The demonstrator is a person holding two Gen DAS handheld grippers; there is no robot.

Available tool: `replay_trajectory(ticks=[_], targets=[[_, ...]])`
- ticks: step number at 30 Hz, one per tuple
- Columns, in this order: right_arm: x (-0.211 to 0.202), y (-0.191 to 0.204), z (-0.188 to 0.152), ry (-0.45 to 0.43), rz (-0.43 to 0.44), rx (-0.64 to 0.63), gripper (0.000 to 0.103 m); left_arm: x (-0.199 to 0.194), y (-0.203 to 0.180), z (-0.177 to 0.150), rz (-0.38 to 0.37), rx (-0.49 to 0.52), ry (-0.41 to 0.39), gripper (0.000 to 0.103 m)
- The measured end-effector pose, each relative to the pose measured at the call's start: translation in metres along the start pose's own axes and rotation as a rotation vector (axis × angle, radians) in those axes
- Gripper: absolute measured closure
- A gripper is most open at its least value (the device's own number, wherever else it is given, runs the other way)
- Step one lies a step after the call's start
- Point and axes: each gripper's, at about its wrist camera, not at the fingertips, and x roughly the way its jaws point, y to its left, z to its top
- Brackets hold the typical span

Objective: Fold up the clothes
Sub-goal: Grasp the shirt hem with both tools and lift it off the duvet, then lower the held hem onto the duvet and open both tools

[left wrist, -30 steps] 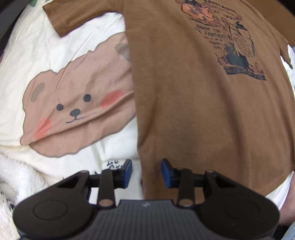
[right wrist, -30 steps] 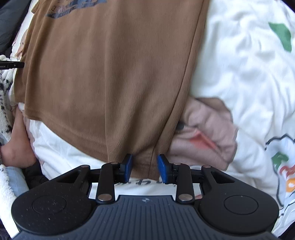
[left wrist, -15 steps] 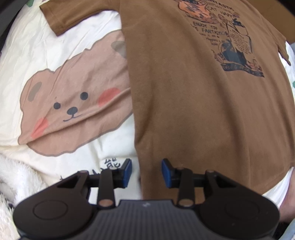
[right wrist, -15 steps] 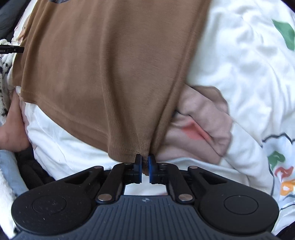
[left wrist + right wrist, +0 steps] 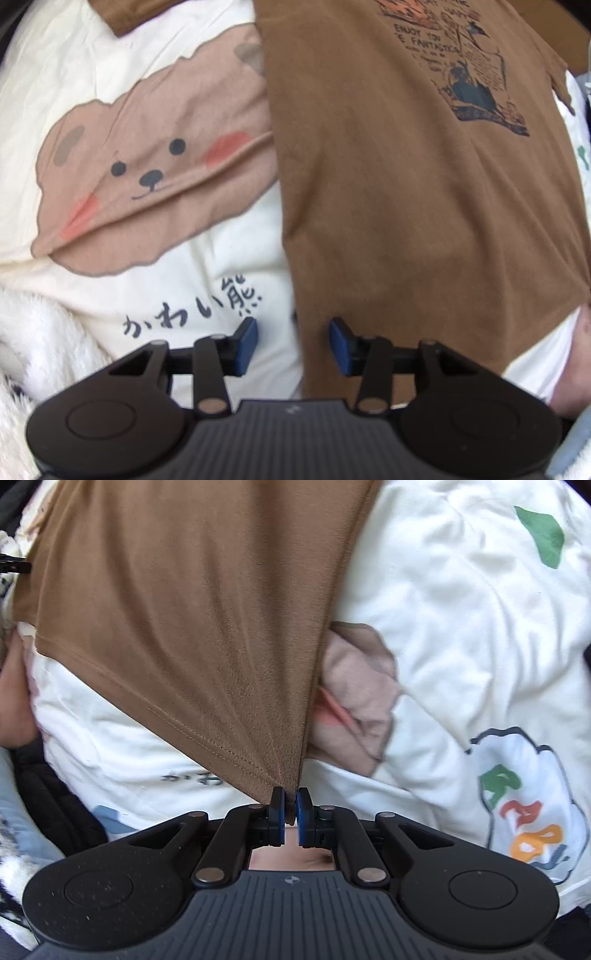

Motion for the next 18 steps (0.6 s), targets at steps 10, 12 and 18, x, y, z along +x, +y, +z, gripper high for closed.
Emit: replay_trajectory(ticks=[10, 12, 18], targets=[[-0.001, -0.005, 0.002, 0.014, -0.057, -0.029, 0.097, -0.007, 0.005, -0.009, -0.101, 0.043, 0.064, 0.088], [-0.002, -0.006, 0.003, 0.020, -0.056, -0.033, 0.097, -0.003, 0.001, -0.015, -0.031, 0.097, 0.099, 0.100], [-0.002, -0.008, 0.003, 0.034, -0.033, -0.033, 0.097, -0.009, 0.009, -0.025, -0.001, 0.115, 0.182, 0.100]])
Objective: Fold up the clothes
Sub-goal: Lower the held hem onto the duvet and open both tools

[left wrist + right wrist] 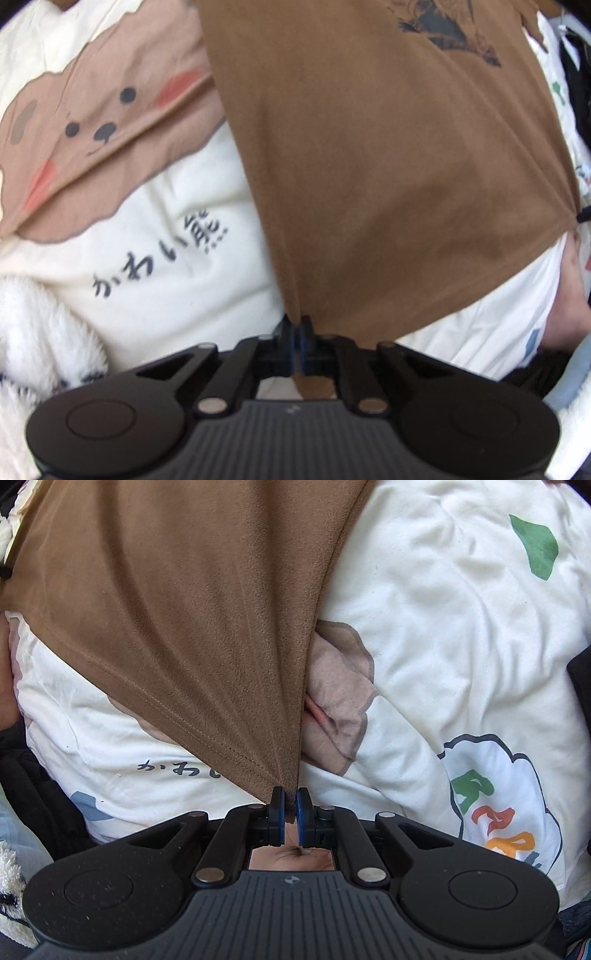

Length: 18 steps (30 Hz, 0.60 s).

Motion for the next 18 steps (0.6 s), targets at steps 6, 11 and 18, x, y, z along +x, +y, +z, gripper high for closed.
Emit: replay_trajectory(ticks=[6, 11, 18], targets=[[-0.001, 0.002, 0.001, 0.021, 0.045, 0.002, 0.097, -0.008, 0.005, -0.001, 0.044, 0.005, 0.044, 0.097], [-0.011, 0.001, 0.002, 0.017, 0.109, 0.038, 0.091, -0.016, 0.009, -0.006, -0.036, -0.028, 0.052, 0.063], [-0.020, 0.002, 0.005, -0.092, 0.138, 0.099, 0.070, -0.002, 0.004, 0.006, -0.058, 0.037, 0.133, 0.060]])
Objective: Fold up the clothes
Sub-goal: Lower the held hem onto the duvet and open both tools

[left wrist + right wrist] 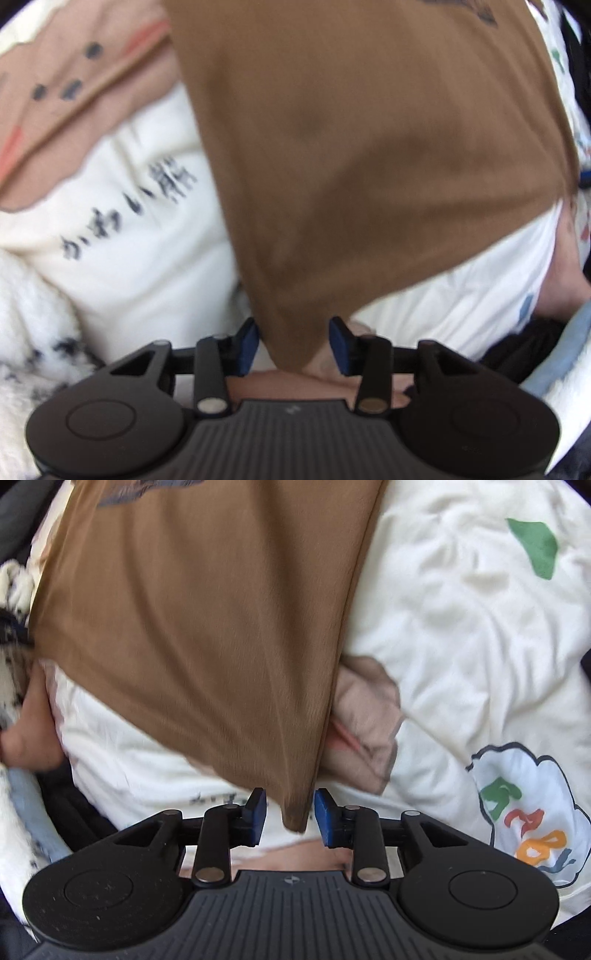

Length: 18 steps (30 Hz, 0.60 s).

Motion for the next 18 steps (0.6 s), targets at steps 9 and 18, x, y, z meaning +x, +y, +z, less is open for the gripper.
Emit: replay_trajectory(ticks=[9, 18], targets=[[0.003, -0.001, 0.008, -0.049, 0.002, 0.022, 0.070, -0.002, 0.031, 0.023, 0.044, 0.059, 0.056, 0.099], [0.001, -0.006, 0.009, -0.047, -0.023, 0.020, 0.070, -0.033, 0.054, 0.022, 0.072, 0.025, 0.077, 0.083]])
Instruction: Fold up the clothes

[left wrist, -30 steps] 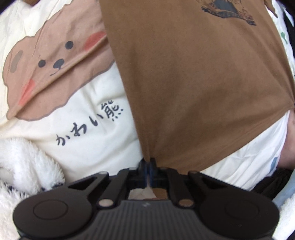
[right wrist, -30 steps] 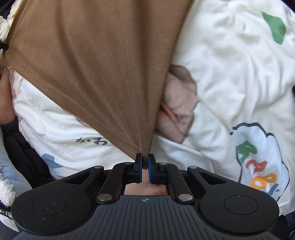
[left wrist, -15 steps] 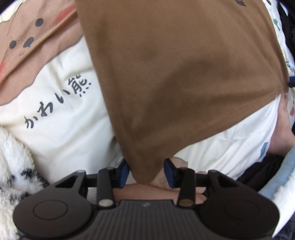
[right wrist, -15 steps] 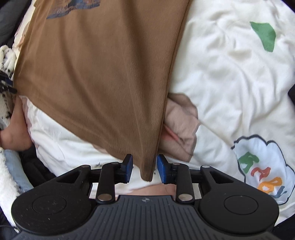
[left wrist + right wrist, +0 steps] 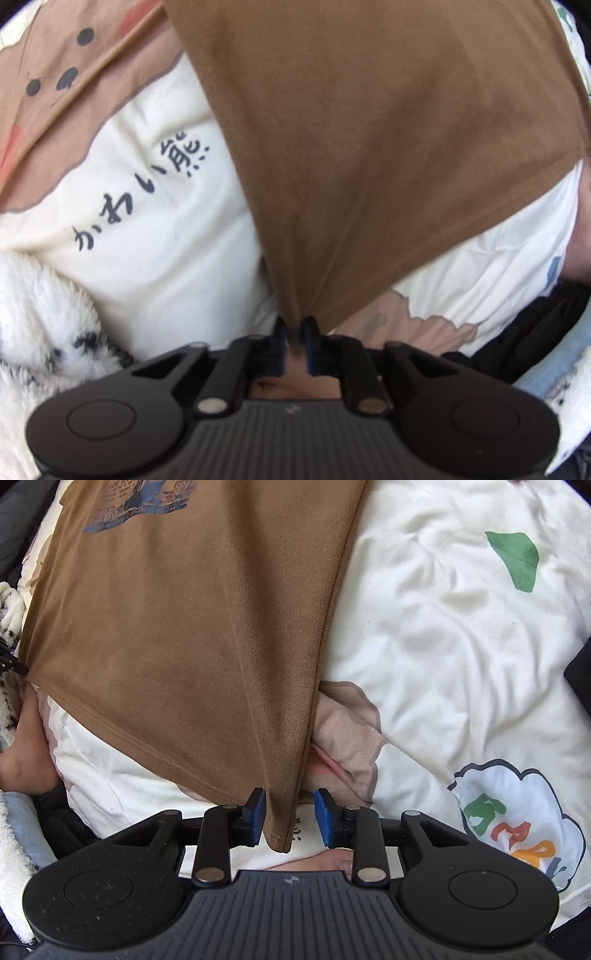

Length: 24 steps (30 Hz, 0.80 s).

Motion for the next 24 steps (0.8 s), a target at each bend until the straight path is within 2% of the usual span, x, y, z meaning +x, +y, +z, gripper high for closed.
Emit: replay_trajectory(ticks=[2, 3, 4, 8, 13, 15, 16, 17, 20, 24], targets=[[-0.005, -0.002, 0.003, -0.010, -0.001, 0.002, 0.070, -0.015, 0.006, 0.001, -0.012, -0.030, -0.036, 0.078], [-0.008, -0.004, 0.004, -0.016, -0.003, 0.001, 0.070, -0.011, -0.004, 0.012, -0.018, -0.050, -0.062, 0.073], [-0.012, -0.004, 0.006, -0.026, -0.007, -0.002, 0.070, 0.008, -0.014, 0.032, -0.019, -0.058, -0.076, 0.069], [-0.032, 0.002, 0.017, -0.086, -0.021, -0.019, 0.070, -0.033, -0.009, 0.035, -0.013, -0.112, -0.224, 0.068], [-0.056, 0.010, 0.033, -0.203, -0.070, -0.014, 0.070, -0.068, -0.012, 0.044, 0.012, -0.123, -0.311, 0.067], [-0.061, 0.012, 0.038, -0.240, -0.090, -0.002, 0.070, -0.045, -0.043, 0.061, 0.020, -0.123, -0.337, 0.065], [-0.063, 0.012, 0.040, -0.256, -0.100, 0.004, 0.070, -0.020, -0.072, 0.077, 0.025, -0.130, -0.358, 0.065], [-0.065, 0.012, 0.042, -0.271, -0.109, 0.010, 0.070, -0.034, -0.068, 0.086, 0.017, -0.137, -0.373, 0.065], [-0.069, 0.006, 0.050, -0.323, -0.120, 0.044, 0.070, -0.028, -0.070, 0.105, 0.013, -0.142, -0.381, 0.064], [-0.058, -0.004, 0.063, -0.358, -0.123, 0.100, 0.070, -0.028, -0.074, 0.109, 0.022, -0.154, -0.404, 0.061]])
